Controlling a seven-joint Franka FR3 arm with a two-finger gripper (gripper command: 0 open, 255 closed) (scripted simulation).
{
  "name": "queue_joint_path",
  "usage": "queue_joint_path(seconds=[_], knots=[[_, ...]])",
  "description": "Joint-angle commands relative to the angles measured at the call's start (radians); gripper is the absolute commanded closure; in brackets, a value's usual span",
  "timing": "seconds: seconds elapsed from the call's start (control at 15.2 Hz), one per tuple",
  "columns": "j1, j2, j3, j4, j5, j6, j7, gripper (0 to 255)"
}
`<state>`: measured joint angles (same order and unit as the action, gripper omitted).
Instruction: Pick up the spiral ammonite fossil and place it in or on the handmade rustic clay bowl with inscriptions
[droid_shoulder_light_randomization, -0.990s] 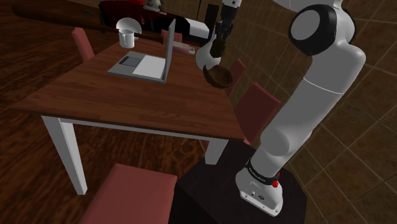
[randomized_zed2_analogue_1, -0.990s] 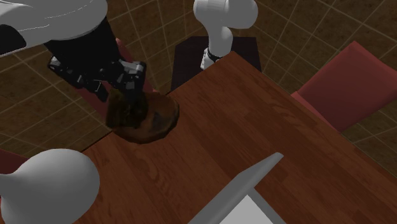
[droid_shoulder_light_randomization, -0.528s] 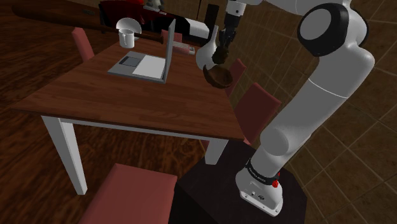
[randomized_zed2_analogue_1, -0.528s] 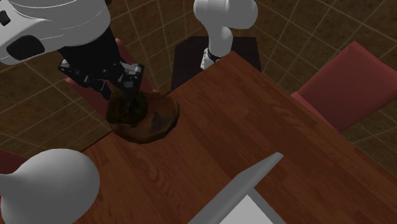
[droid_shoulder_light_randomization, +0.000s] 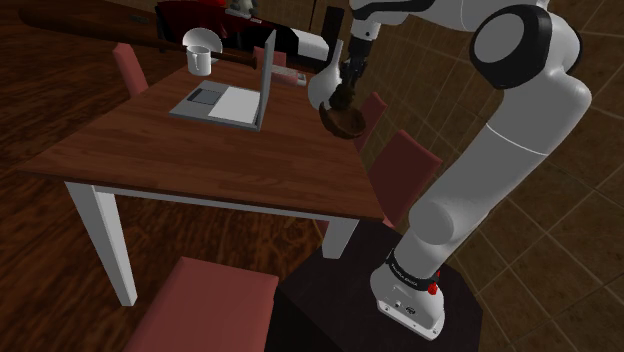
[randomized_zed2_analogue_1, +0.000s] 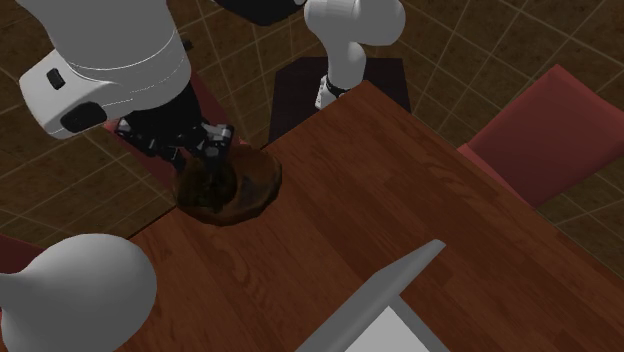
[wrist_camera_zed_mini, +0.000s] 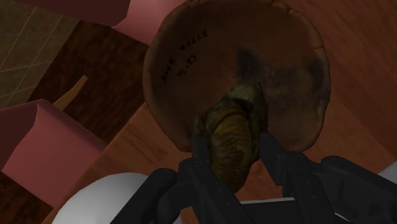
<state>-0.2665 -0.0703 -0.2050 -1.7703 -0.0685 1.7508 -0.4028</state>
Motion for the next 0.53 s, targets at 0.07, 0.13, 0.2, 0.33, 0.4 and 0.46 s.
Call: queue_joint_path(seconds=[0.07,0.13,0.2,0.33,0.4,0.46], knots=[[0.000,-0.008,0.001,-0.053,-0.002,0.046,0.005,255],[0.000,-0.008,0.001,-0.054,-0.002,0.046,0.005,255],[0.000,-0.008,0.001,-0.053,-0.002,0.046,0.005,255],[0.000,-0.008,0.001,-0.053,-0.002,0.046,0.005,255],[0.000,-0.008,0.001,-0.053,-0.002,0.046,0.005,255],[0.000,-0.008,0.001,-0.053,-0.002,0.046,0.005,255]])
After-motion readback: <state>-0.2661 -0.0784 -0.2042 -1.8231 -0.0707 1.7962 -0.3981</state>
